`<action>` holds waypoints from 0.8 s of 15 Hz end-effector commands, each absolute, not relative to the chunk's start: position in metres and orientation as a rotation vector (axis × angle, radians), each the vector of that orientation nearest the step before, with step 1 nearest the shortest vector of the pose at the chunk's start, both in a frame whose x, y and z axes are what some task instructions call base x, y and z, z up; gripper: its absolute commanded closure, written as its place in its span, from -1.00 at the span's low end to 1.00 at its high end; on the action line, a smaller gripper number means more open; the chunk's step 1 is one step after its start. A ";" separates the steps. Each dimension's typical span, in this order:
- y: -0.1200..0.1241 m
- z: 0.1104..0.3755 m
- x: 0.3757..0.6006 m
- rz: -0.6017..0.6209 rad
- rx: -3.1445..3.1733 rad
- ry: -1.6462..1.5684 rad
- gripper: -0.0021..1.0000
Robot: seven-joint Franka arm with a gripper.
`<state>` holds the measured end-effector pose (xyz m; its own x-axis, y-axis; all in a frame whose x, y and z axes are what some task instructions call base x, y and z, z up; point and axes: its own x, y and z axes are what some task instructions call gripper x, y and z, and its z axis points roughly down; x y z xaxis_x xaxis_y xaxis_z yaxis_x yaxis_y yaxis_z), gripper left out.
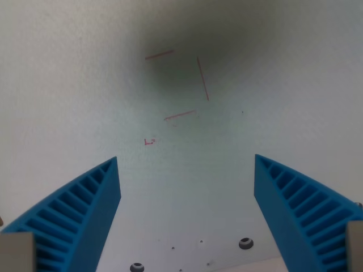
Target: Rotate around base negative x
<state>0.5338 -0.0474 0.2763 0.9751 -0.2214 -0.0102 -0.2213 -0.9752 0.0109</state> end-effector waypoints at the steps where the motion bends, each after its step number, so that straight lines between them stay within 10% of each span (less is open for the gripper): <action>1: -0.048 0.277 0.534 -0.012 3.101 -0.349 -1.00; 12: -0.048 0.277 0.534 0.009 2.974 -0.336 -1.00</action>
<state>0.5337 -0.0496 0.2763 0.9774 -0.2113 -0.0078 -0.2110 -0.9771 0.0285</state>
